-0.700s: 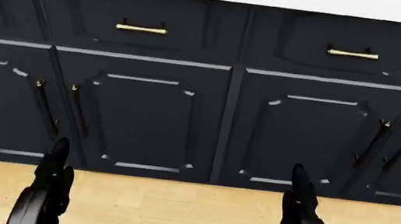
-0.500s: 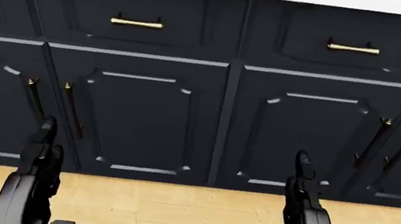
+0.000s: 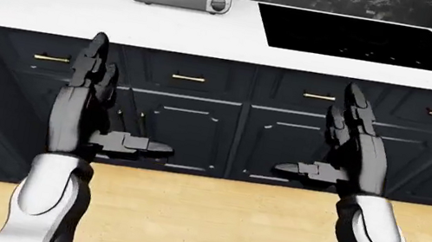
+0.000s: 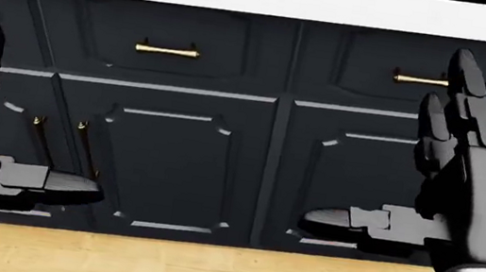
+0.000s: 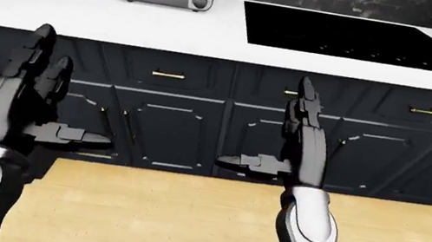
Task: Open the toaster oven door.
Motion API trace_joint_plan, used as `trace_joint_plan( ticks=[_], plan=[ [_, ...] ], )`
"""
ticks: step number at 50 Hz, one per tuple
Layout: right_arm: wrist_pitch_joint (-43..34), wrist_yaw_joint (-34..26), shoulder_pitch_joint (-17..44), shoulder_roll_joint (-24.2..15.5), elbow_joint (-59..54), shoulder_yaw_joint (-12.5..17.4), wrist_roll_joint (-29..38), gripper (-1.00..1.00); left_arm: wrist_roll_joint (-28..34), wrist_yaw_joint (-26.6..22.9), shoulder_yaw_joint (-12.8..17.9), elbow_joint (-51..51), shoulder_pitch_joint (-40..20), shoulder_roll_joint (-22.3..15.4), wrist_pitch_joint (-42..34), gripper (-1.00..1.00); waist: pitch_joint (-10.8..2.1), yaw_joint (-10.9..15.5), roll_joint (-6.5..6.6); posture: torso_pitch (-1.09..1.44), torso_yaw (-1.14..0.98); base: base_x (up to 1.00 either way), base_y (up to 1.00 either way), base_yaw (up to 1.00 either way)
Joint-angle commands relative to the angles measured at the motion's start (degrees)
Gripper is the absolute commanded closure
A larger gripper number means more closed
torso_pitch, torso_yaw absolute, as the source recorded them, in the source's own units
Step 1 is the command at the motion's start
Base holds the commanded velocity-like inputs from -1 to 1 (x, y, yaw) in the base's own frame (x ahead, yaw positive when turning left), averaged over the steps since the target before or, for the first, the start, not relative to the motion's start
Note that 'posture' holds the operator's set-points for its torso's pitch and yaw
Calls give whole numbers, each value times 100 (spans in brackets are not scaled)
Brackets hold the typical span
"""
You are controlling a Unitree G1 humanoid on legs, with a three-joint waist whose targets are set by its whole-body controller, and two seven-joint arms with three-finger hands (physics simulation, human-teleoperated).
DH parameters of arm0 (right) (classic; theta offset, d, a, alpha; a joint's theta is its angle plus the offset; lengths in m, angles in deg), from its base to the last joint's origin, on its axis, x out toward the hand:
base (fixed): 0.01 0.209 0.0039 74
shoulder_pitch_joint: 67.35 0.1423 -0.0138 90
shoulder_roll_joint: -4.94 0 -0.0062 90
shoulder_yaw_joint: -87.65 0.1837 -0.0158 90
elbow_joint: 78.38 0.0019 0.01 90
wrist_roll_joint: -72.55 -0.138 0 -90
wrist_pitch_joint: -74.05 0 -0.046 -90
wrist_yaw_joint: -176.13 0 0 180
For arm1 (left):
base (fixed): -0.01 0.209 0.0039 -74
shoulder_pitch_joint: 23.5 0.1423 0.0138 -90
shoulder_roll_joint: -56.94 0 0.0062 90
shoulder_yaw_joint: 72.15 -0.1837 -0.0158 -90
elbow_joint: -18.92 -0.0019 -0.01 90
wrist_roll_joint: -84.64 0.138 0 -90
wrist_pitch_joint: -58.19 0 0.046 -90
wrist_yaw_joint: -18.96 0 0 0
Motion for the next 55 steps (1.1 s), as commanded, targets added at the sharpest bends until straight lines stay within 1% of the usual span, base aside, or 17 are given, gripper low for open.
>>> trace_joint_plan(
  ticks=[1,5,8,12,17,20,31,35,36,41,46,47,48,49,52,53,55],
  plan=[
    [80,46,48,-25,140,26,-180,-100,-118,52,122,263,-206,-88,-207,-100,-47,-3,46,0,0,28,0,0],
    [383,113,-124,12,4,-43,-275,-100,-271,136,219,344,-110,-102,-118,-100,216,-9,-17,0,0,35,0,0],
    [398,113,-151,-12,32,-16,-328,-100,-349,190,257,377,-180,-156,-194,-100,219,-25,-211,0,0,34,0,0],
    [395,121,-236,20,146,-81,-366,-100,-377,236,229,405,-150,-150,-183,-100,170,-39,-156,0,0,34,0,0],
    [190,124,-230,36,451,-147,-382,-100,-389,220,216,372,-12,-125,-56,-100,209,-73,103,0,0,34,0,0],
    [54,125,-170,9,587,-76,-445,-100,-382,220,200,415,-40,-139,-101,-100,85,-101,564,0,0,34,0,0],
    [-71,147,-134,-18,726,-54,-498,-100,-370,211,178,478,-166,-181,-255,-100,159,111,69,0,0,46,0,0],
    [-33,116,-144,-32,702,-67,-489,-100,-330,214,111,511,-199,-171,-311,-100,-24,96,-530,0,0,48,0,0],
    [-29,113,-141,-32,710,-66,-486,-100,-325,202,109,501,-191,-166,-294,-100,142,46,-224,0,0,45,0,0],
    [79,99,-207,-15,645,-89,-383,-100,-266,152,88,400,-42,-108,-75,-100,79,121,-437,0,0,14,16,9],
    [76,102,-275,44,708,-94,-425,-100,-261,141,105,483,-47,-94,-159,-100,126,-25,182,0,0,5,0,55],
    [94,102,-287,54,696,-78,-453,-100,-254,143,91,497,-46,-93,-172,-100,69,8,331,0,0,3,0,61],
    [107,104,-293,57,681,-76,-468,-100,-252,150,87,520,-51,-89,-201,-100,-203,23,575,0,0,2,0,62],
    [102,110,-291,60,688,-71,-492,-100,-243,149,77,503,-45,-84,-181,-100,145,98,309,0,0,2,0,61],
    [70,144,-298,2,686,-81,-429,-100,-222,144,57,496,-63,-85,-184,-100,34,74,324,0,0,1,14,41],
    [50,139,-277,10,681,-43,-457,-100,-219,138,65,487,-74,-89,-179,-100,18,125,136,0,0,0,10,0],
    [6,162,-244,14,714,12,-499,-100,-236,150,93,546,-143,-110,-291,-100,162,137,98,0,0,0,0,0]
  ],
)
